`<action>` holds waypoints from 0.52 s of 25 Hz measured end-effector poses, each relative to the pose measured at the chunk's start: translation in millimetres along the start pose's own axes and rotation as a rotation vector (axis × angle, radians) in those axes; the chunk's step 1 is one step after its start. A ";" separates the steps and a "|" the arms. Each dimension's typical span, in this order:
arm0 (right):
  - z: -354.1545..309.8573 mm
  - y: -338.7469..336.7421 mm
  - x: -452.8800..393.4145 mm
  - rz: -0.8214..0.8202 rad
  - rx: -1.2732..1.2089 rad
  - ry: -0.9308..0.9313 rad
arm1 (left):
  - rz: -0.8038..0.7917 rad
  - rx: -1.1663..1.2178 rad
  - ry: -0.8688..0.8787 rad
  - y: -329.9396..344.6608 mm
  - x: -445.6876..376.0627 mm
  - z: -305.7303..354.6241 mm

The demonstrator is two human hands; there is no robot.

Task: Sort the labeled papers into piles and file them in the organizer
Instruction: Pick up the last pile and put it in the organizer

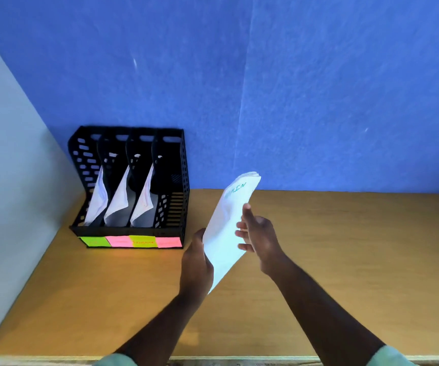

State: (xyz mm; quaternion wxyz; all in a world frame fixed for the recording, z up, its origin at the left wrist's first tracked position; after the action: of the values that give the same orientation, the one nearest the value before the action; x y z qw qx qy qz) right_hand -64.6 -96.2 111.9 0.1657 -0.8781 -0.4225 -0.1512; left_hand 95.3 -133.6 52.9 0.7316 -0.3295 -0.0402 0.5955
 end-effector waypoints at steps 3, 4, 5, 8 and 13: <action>-32.3 15.7 6.9 -0.208 -0.263 0.128 | -0.025 -0.101 0.039 -4.9 7.7 -2.0; -41.5 19.6 5.7 -0.207 -0.247 0.131 | -0.043 -0.133 0.049 -6.9 10.1 -3.6; -49.6 23.3 4.3 -0.190 -0.197 0.130 | -0.058 -0.155 0.061 -9.1 11.8 -5.9; -63.8 35.6 3.1 -0.176 -0.016 0.093 | -0.097 -0.187 0.084 -17.0 16.2 -16.7; -72.3 45.4 10.0 -0.293 0.123 -0.010 | -0.039 -0.122 0.100 -32.8 27.5 -28.2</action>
State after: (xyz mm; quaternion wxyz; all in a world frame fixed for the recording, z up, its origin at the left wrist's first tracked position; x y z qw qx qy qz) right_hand -31.7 -146.2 173.5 0.1931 -0.7961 -0.5554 -0.1432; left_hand 143.6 -123.5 39.2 0.7227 -0.4017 -0.0462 0.5605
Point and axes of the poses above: each hand's wrist, its own x-axis away from the middle knuckle, its own y-axis out of the palm, z = x × y, the point moved 2 cm from there along -x, towards the middle knuckle
